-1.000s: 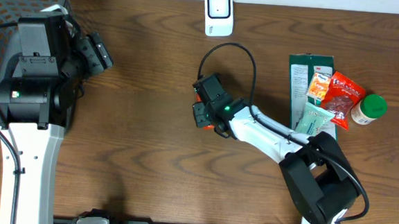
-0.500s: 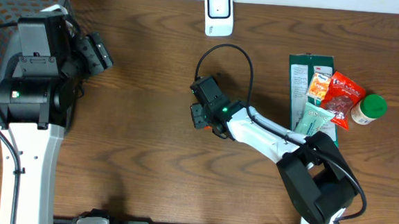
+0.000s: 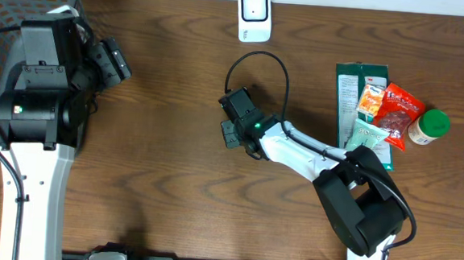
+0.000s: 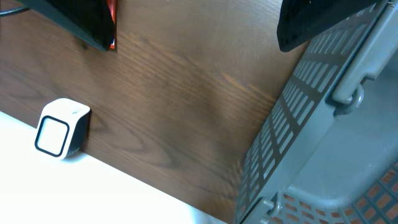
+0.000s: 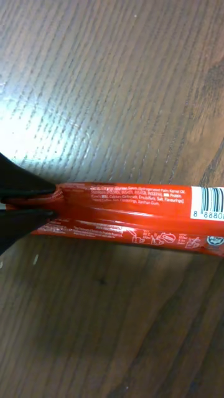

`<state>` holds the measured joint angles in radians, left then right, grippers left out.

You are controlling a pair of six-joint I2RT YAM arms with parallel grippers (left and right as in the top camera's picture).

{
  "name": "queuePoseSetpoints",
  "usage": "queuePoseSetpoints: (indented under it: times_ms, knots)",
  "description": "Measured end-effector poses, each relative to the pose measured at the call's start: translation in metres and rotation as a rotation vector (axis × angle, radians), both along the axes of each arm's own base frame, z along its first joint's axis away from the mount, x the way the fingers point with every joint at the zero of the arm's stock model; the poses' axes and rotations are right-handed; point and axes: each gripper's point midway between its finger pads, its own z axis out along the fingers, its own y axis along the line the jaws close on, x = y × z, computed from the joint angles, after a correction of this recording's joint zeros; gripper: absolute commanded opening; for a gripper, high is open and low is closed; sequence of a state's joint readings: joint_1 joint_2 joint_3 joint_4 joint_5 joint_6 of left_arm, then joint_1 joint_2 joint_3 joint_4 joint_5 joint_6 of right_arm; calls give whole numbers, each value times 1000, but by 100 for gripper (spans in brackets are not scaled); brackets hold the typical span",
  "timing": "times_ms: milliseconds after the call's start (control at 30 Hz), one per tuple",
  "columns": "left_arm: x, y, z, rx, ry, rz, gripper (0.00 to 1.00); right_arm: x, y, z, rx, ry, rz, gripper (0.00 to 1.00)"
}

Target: Scan the item barcode

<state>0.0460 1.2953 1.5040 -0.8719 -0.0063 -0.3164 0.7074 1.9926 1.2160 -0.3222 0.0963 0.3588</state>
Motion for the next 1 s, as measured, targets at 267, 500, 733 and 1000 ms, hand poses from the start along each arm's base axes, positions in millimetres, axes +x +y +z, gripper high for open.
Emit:
queuePoseSetpoints:
  times_ms: [267, 500, 733, 1000]
  knots:
    - [0, 0, 0, 0, 0, 0, 84, -2, 3, 44, 130, 2, 24, 1]
    - [0, 0, 0, 0, 0, 0, 84, 8, -1, 80, 329, 42, -9, 33]
    - [0, 0, 0, 0, 0, 0, 84, 15, 1, 64, 309, 33, -23, 44]
    - [0, 0, 0, 0, 0, 0, 84, 4, 14, 21, 108, -31, -28, 43]
